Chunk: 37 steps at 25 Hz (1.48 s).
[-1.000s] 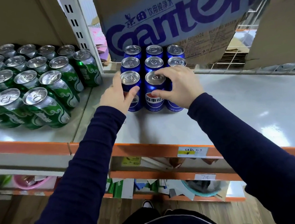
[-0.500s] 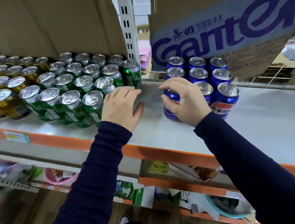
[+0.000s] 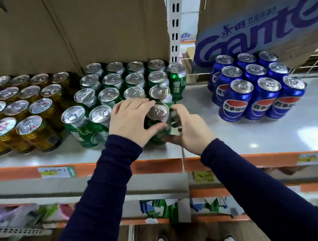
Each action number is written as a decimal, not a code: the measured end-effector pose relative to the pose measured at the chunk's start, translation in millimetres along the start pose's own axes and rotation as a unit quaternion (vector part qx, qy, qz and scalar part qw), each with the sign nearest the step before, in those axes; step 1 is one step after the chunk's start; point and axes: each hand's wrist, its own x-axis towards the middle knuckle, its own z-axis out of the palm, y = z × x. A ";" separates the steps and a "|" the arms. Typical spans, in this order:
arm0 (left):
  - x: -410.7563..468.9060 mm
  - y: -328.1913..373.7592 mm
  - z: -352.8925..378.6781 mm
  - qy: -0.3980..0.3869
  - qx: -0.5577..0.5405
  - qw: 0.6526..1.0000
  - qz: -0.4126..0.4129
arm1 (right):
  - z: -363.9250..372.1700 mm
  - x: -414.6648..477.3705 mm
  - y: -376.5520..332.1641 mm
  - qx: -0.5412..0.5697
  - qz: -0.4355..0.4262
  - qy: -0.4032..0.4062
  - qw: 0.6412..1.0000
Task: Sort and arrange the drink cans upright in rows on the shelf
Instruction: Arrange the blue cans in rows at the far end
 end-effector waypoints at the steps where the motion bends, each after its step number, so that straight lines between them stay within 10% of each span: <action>1: 2.1 -1.9 -0.1 -0.009 -0.019 1.000 0.006 | 4.4 0.9 -2.5 0.020 0.005 0.018 1.000; 37: -19.0 -108.7 -35.8 -0.062 -0.015 0.998 0.010 | 31.2 -3.5 -17.4 0.072 0.070 0.094 0.991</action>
